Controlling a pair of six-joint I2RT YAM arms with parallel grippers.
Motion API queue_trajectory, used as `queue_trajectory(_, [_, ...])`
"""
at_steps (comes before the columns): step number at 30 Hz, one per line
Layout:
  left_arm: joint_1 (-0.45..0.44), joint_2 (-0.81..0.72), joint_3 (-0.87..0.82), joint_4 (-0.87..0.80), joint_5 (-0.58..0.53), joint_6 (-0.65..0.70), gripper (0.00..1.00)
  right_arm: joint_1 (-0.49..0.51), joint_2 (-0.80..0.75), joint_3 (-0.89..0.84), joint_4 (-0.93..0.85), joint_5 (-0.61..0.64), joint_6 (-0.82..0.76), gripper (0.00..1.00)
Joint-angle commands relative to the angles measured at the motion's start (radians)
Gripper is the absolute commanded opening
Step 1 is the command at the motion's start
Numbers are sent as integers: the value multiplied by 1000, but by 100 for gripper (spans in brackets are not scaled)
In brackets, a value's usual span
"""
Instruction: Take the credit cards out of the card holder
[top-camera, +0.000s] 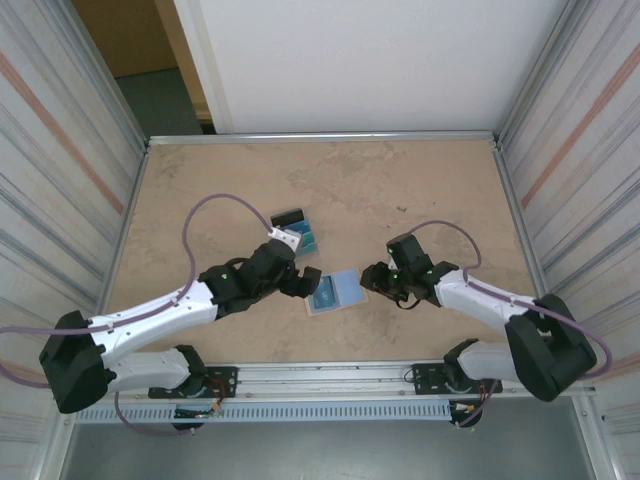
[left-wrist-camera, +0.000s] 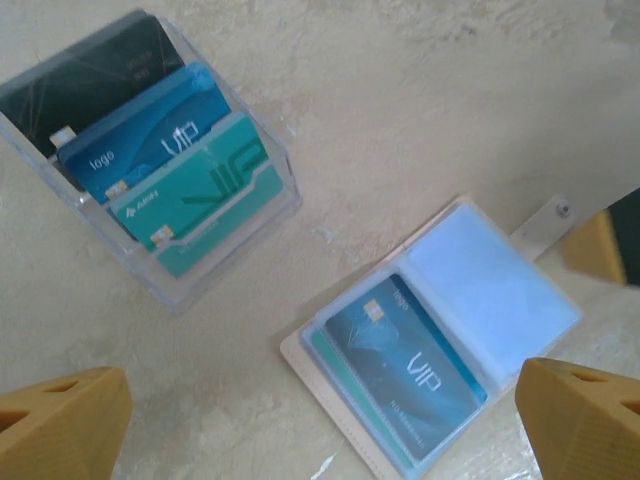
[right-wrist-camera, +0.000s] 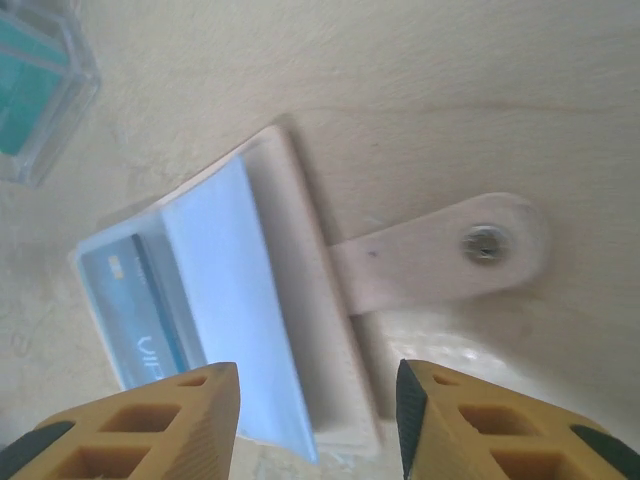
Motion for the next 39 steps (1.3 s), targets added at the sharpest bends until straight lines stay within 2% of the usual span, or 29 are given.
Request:
queue_trajectory(1, [-39,15,0,-41,-88,-65,99,-14,-117,-12,-149,130,-18,45])
queue_trajectory(6, [-65,24,-97,37,-75,-204,87,-15,-350,-12,-258,255,-31,46])
queue_trajectory(11, [-64,17,-192,150,-60,-287,75,-14,-515,-11,-234,230,-87,53])
queue_trajectory(15, [-32,41,-252,269,-6,-329,70,-8,-555,-11,-196,192,-111,55])
queue_trajectory(20, [30,107,-338,490,111,-391,67,13,-508,-3,-114,104,-136,55])
queue_trajectory(29, [43,235,-279,541,171,-332,66,114,-309,67,-71,140,-150,48])
queue_trajectory(39, [62,357,-241,628,239,-308,61,123,-161,90,-10,103,-105,50])
